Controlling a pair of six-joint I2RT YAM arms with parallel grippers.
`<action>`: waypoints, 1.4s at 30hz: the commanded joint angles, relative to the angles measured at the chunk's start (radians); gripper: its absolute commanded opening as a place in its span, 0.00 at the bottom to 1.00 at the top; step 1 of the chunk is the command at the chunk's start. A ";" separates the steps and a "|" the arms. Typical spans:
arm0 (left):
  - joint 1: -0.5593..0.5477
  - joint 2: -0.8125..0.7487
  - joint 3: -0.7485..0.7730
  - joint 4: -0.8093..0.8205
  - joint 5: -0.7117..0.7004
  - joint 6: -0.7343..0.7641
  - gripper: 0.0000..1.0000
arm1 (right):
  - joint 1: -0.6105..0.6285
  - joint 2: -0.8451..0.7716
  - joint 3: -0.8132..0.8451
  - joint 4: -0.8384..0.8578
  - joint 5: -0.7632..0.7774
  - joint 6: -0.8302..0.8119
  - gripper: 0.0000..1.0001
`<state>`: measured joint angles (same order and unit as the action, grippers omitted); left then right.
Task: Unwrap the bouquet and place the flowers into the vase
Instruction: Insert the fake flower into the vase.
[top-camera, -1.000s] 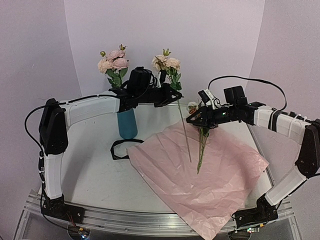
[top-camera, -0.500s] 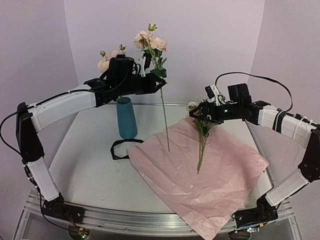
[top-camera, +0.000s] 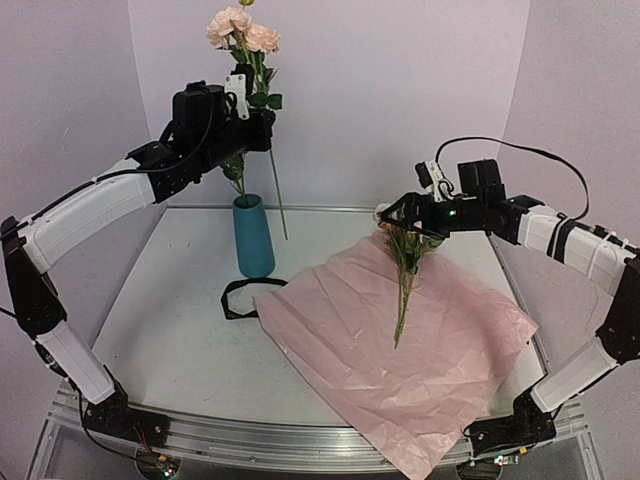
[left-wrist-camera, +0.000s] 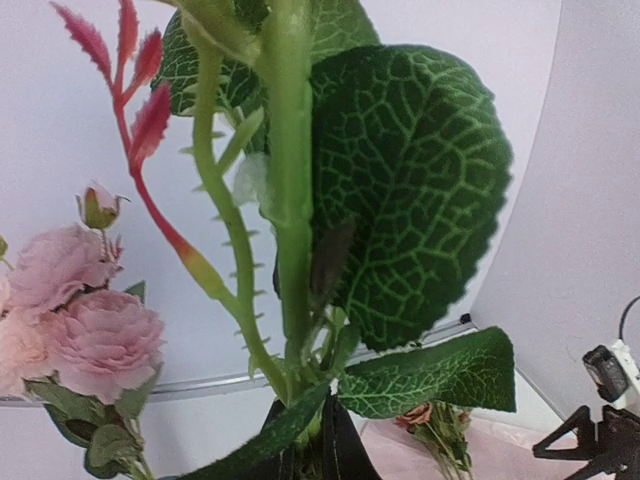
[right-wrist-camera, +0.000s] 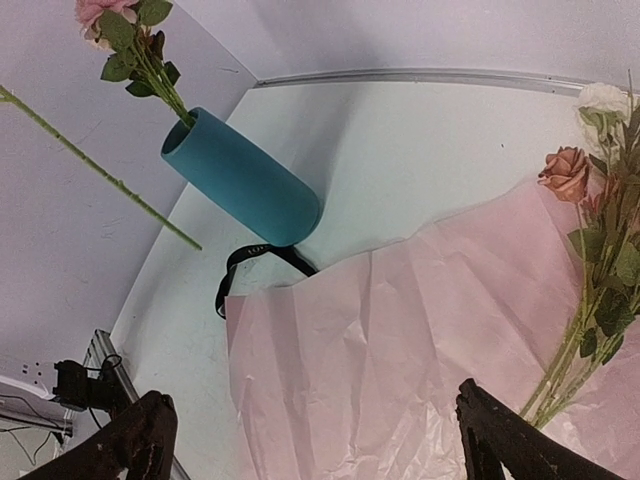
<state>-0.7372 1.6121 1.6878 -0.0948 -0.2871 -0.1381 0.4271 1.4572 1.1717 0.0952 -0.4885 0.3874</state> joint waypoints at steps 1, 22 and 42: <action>0.037 -0.082 0.017 0.126 -0.112 0.119 0.00 | 0.005 0.021 0.066 0.004 -0.002 -0.005 0.98; 0.108 -0.079 -0.022 0.248 -0.176 0.175 0.00 | 0.004 0.104 0.165 0.005 -0.025 -0.015 0.98; 0.133 -0.018 -0.247 0.264 -0.176 -0.024 0.00 | 0.004 0.092 0.144 0.005 -0.025 -0.015 0.98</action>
<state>-0.6090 1.5750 1.4744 0.1257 -0.4496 -0.0959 0.4271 1.5551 1.2953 0.0933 -0.4930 0.3843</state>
